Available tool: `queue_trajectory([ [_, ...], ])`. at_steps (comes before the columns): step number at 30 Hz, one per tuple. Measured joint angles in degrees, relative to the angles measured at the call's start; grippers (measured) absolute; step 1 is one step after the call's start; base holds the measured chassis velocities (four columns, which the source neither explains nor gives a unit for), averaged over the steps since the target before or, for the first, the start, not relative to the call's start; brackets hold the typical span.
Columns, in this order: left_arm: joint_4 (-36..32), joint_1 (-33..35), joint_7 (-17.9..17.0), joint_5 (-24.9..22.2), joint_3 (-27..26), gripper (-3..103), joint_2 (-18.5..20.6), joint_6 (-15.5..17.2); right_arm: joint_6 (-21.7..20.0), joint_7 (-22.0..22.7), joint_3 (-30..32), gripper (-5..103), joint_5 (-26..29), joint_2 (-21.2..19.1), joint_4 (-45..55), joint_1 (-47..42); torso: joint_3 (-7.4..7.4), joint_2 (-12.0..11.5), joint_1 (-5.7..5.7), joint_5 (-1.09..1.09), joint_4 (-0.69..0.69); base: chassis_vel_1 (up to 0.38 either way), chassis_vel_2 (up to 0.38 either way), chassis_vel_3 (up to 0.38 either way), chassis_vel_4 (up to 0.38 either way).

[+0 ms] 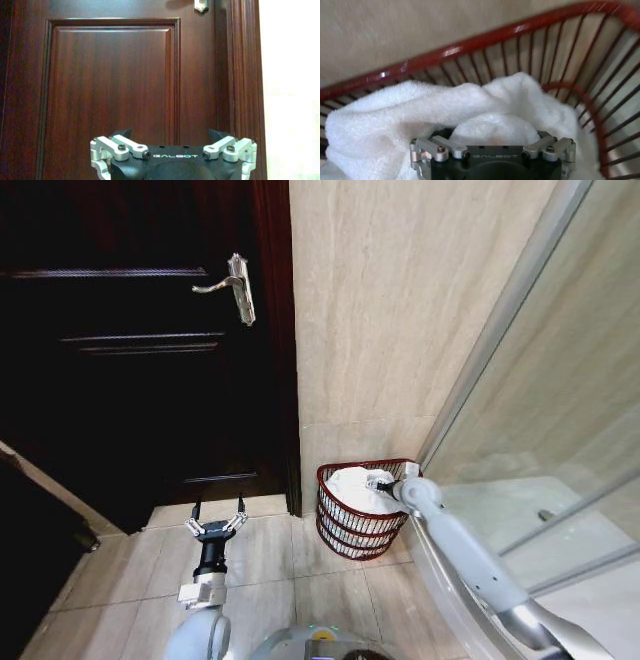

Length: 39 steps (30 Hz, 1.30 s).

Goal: Discard the used towel into the hamper.

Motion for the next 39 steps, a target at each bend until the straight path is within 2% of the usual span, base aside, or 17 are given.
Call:
queue_trajectory([
  [6, -0.02, -0.84, -0.03, 0.03, 0.06, 100, 0.0, 0.83, -0.01, 1.63, -1.91, 100, 3.48, 2.42, -3.1, 0.31, -0.01, 0.01, -0.01, -0.01, -0.01, 0.0, 0.0, 0.0, 0.0],
  [12, -0.03, -1.62, -0.03, 0.11, 0.36, 100, 0.0, 1.65, 0.02, 2.75, -2.3, 100, 2.81, 4.13, -4.98, 0.13, -0.01, 0.01, -0.01, 0.0, 0.0, 0.0, 0.0, 0.0, 0.0],
  [15, -0.03, -1.86, -0.02, 0.14, 0.51, 100, 0.0, 2.03, 0.02, 3.33, -1.1, 100, 2.25, 4.14, -2.92, -0.1, 0.01, 0.0, 0.0, 0.03, -0.01, 0.0, 0.0, 0.0, 0.0],
  [18, -0.03, -2.05, -0.02, 0.19, 0.78, 100, 0.0, 2.19, 0.09, 4.16, 0.28, 100, 2.39, 3.3, 2.45, -0.5, 0.01, 0.01, 0.0, 0.04, 0.01, 0.0, 0.0, 0.0, 0.0],
  [21, -0.05, -2.23, 0.01, 0.31, 1.34, 100, 0.0, 2.4, 2.29, 5.38, 1.74, 100, -1.42, 1.2, 13.17, -2.15, 0.01, 0.0, 0.0, 0.05, 0.02, 0.0, 0.0, 0.0, 0.0],
  [22, -0.05, -2.23, 0.01, 0.31, 1.34, 100, 0.0, 2.4, 2.29, 5.38, 1.74, 100, -1.42, 1.2, 13.17, -2.15, 0.01, 0.0, 0.0, 0.05, 0.02, 0.0, 0.0, 0.0, 0.0],
  [25, -0.09, -2.45, 0.01, 0.24, 1.43, 100, 0.0, 2.43, 5.77, 9.68, 2.4, 100, -3.82, -1.28, 25.18, -5.62, 0.0, 0.0, 0.0, 0.04, 0.02, 0.0, 0.0, 0.0, 0.0],
  [27, -0.12, -2.45, -0.01, 0.01, 1.36, 100, 0.01, 2.41, 7.02, 10.68, 2.74, 100, -4.88, -1.95, 28.52, -7.37, 0.0, 0.01, 0.0, 0.03, 0.02, 0.0, 0.0, 0.0, 0.0],
  [29, -0.21, -2.29, -0.05, -0.65, 1.23, 100, -0.01, 2.12, 9.53, 10.7, 3.4, 100, -9.38, -2.89, 33.73, -11.3, 0.0, 0.01, 0.0, 0.03, 0.02, 0.0, 0.0, 0.0, 0.0],
  [30, -0.21, -2.29, -0.05, -0.65, 1.23, 100, -0.01, 2.12, 9.53, 10.7, 3.4, 100, -9.38, -2.89, 33.73, -11.3, 0.0, 0.01, 0.0, 0.03, 0.02, 0.0, 0.0, 0.0, 0.0],
  [31, -0.25, -2.16, -0.05, -0.96, 1.19, 100, -0.01, 2.01, 10.94, 9.55, 3.83, 100, -12.73, -3.21, 35.37, -13.06, 0.0, 0.01, 0.0, 0.03, 0.01, 0.0, 0.0, 0.0, 0.0],
  [34, 0.19, -1.69, -0.37, -1.96, 1.15, 100, 0.01, 1.62, 17.88, -0.52, 8.47, 100, -34.75, -3.02, 39.24, -23.24, 0.0, 0.01, 0.0, 0.03, 0.01, 0.0, 0.0, 0.0, 0.0],
  [35, 0.19, -1.69, -0.37, -1.96, 1.15, 100, 0.01, 1.62, 17.88, -0.52, 8.47, 100, -34.75, -3.02, 39.24, -23.24, 0.0, 0.01, 0.0, 0.03, 0.01, 0.0, 0.0, 0.0, 0.0],
  [37, 0.68, -1.0, -0.43, -2.24, 1.53, 100, 0.0, 1.44, 23.5, -5.72, 11.83, 100, -45.48, -1.63, 40.79, -31.2, -0.01, 0.01, 0.0, 0.03, -0.01, 0.0, 0.0, 0.0, 0.0],
  [38, 0.68, -1.0, -0.43, -2.24, 1.53, 100, 0.0, 1.44, 23.5, -5.72, 11.83, 100, -45.48, -1.63, 40.79, -31.2, -0.01, 0.01, 0.0, 0.03, -0.01, 0.0, 0.0, 0.0, 0.0],
  [39, 0.87, -0.84, -0.43, -2.39, 1.61, 100, 0.0, 1.3, 26.15, -6.95, 12.89, 100, -49.45, -0.67, 41.62, -34.55, -0.01, 0.01, 0.0, 0.03, -0.02, 0.0, 0.0, 0.0, 0.0],
])
